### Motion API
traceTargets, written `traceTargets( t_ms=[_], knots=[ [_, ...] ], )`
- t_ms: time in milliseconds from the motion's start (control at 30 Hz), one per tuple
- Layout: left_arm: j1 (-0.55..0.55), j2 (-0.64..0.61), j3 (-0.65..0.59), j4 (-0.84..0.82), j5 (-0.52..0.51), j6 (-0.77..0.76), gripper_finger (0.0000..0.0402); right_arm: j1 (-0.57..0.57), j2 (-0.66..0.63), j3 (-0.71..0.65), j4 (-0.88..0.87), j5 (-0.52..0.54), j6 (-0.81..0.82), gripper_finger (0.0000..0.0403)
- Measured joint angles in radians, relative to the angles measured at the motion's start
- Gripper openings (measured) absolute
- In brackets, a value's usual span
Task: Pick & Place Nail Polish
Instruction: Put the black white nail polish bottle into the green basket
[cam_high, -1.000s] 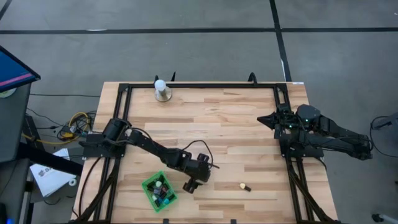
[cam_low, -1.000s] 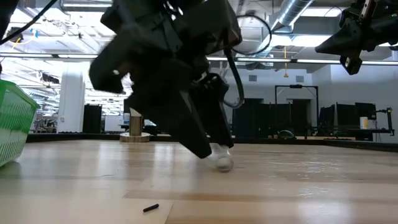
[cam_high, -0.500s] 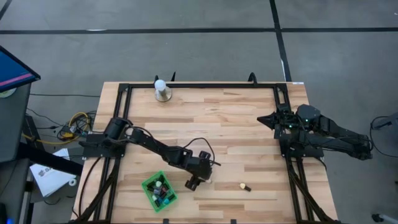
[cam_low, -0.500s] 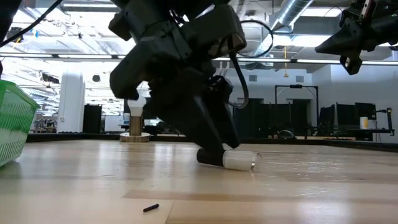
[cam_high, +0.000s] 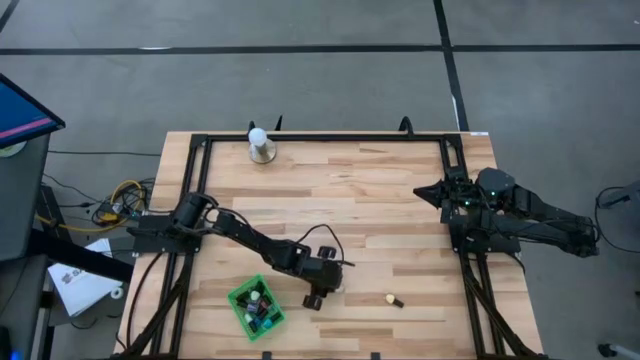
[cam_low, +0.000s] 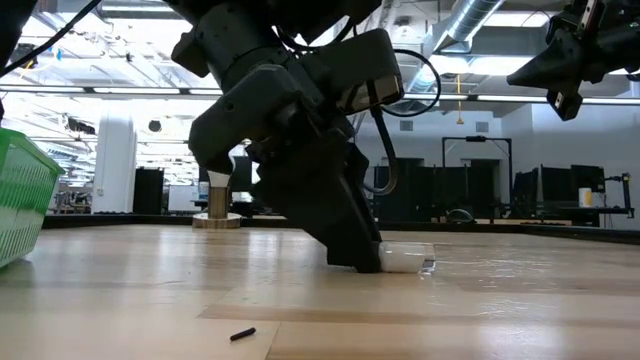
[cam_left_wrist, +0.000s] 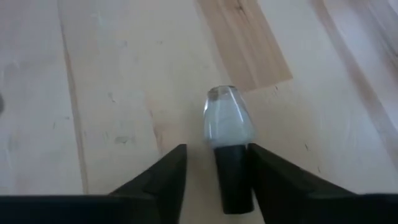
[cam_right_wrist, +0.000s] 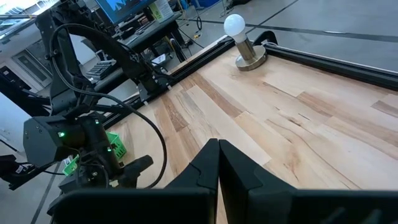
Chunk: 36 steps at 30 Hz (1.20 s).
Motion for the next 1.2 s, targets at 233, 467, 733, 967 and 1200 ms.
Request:
traceTargets(
  t_ms=[233, 467, 733, 967, 1200],
  knots=[
    [0.0, 0.003, -0.001, -0.007, -0.007, -0.018, 0.0054, 0.0, 0.0, 0.0, 0.0, 0.0, 0.0, 0.0],
    [0.0, -0.001, -0.002, -0.009, -0.008, -0.069, 0.0048, 0.0, 0.0, 0.0, 0.0, 0.0, 0.0, 0.0],
    [-0.005, -0.121, -0.01, -0.06, -0.018, -0.127, 0.0048, 0.0, 0.0, 0.0, 0.0, 0.0, 0.0, 0.0],
    [-0.076, -0.306, -0.008, -0.248, -0.021, -0.157, 0.0048, 0.0, 0.0, 0.0, 0.001, 0.0, 0.0, 0.0],
    [-0.227, -0.442, -0.007, -0.479, -0.024, -0.29, 0.0048, 0.0, 0.0, 0.0, 0.001, 0.0, 0.0, 0.0]
  ],
)
